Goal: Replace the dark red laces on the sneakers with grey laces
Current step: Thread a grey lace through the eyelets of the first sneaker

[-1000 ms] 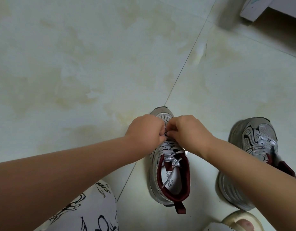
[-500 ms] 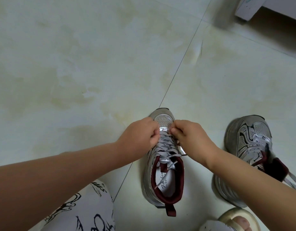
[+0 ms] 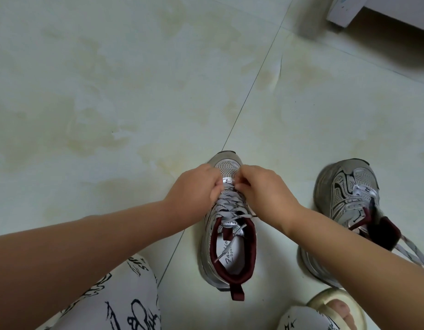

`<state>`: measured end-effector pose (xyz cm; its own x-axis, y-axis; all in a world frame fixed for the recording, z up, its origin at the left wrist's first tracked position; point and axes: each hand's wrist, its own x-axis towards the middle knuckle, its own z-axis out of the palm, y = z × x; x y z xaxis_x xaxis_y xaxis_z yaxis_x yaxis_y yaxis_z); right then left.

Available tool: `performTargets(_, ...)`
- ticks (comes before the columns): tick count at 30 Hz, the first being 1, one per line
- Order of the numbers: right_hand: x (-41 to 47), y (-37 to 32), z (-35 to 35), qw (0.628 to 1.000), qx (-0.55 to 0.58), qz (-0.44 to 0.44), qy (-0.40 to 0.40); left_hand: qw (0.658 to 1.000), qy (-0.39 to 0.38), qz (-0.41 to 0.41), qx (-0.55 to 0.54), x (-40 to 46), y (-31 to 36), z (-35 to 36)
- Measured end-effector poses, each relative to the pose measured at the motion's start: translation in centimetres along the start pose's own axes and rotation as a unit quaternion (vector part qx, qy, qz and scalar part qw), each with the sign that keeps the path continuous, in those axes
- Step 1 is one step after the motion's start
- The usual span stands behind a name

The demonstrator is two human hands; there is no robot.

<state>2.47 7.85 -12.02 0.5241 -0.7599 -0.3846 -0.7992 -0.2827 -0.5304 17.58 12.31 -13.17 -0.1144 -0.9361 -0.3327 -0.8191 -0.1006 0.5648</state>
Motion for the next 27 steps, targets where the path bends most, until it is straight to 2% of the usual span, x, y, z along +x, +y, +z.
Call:
performTargets(2,-0.4,0.1,-0.5,1.0,0.014,-0.022,0.007,1.0,0.01,-0.004,-0.016,-0.1,0.1,-0.4)
performTargets(8,-0.3,-0.7,-1.0,0.991,-0.102,-0.027,-0.078,0.999,-0.011,0.013,0.034,-0.7,0.3,-0.5)
performTargets(13,0.5,-1.2,-2.0,0.988,-0.052,0.022,-0.141,0.999,-0.023,-0.006,0.047,-0.7,0.6,-0.4)
performTargets(15,0.5,-1.4,-1.4,0.988,-0.102,0.016,-0.118,0.998,-0.021,-0.01,0.052,-0.9,0.8,-0.3)
performTargets(17,0.1,-1.5,-0.2,0.99,-0.132,0.016,-0.043,0.998,-0.019,-0.011,0.06,-0.9,0.9,-0.3)
performTargets(19,-0.6,-1.6,0.6,0.995,-0.093,0.022,0.025,0.998,-0.017,-0.014,0.063,-0.8,1.0,-0.3)
performTargets(21,-1.0,-1.0,0.6,0.998,-0.005,0.036,0.053,0.998,-0.015,-0.015,0.062,-0.8,1.1,-0.3)
performTargets(24,-1.2,0.4,-0.2,0.987,0.142,0.075,0.007,0.998,-0.006,-0.019,0.055,-0.9,1.0,0.0)
performTargets(27,-1.2,0.8,-0.9,0.98,0.174,0.085,-0.05,0.999,0.01,-0.029,0.041,-1.0,1.0,0.2)
